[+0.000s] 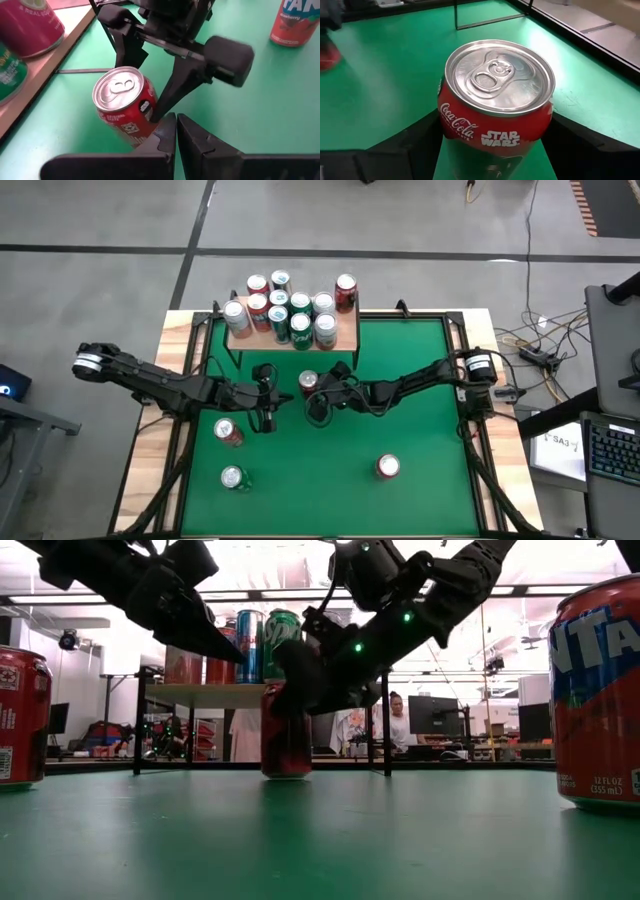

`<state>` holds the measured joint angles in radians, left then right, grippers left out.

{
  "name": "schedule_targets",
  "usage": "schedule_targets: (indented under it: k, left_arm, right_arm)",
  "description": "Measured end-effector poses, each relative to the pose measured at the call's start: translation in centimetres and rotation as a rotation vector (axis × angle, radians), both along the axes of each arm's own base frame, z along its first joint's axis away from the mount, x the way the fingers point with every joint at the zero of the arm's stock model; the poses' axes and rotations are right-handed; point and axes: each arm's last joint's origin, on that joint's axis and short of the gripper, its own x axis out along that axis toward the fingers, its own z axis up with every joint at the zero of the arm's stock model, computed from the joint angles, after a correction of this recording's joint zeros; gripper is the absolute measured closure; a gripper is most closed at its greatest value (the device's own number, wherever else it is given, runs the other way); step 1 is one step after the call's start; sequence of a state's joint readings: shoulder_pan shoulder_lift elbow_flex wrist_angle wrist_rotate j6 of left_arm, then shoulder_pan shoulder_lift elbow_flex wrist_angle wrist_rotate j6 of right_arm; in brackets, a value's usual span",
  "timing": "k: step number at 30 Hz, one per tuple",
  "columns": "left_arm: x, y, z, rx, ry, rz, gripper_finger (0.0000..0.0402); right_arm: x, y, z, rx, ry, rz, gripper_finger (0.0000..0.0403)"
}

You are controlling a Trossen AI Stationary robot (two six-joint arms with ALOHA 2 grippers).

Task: Place canned beverage on shelf
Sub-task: Put the red can on the shelf

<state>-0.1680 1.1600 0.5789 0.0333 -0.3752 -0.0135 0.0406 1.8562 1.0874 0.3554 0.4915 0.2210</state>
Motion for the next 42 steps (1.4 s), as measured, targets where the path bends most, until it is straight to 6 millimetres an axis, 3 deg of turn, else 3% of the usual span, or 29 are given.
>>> schedule_targets:
  k: [9, 14, 19, 23, 30, 42]
  left_arm:
    - [-0.7, 0.1, 1.1, 0.023, -0.038, -0.018, 0.0402]
    - [-0.9, 0.1, 1.8, 0.053, -0.059, -0.035, 0.0402]
    - [-1.0, 0.2, 2.0, 0.077, -0.064, -0.047, 0.0402]
    - [-1.1, 0.2, 2.4, 0.095, -0.075, -0.051, 0.0402]
    - [-1.8, 0.3, 4.9, 0.116, -0.160, -0.061, 0.0402]
    - [-6.2, 1.1, 9.4, 0.178, -0.395, -0.048, 0.0402]
  right_arm:
    - [-2.2, 1.1, 7.0, 0.035, -0.128, 0.093, 0.0124]
    - [-4.8, 2.0, 11.7, 0.033, -0.201, 0.102, 0.0124]
    - [-7.7, 1.7, 15.0, 0.041, -0.253, 0.002, 0.0124]
    - [-9.7, 1.0, 16.5, 0.007, -0.245, -0.125, 0.0124]
    - [-11.8, 0.1, 18.4, -0.057, -0.291, -0.276, 0.0124]
    - [-12.4, -5.2, 18.4, -0.101, -0.272, -0.490, 0.0124]
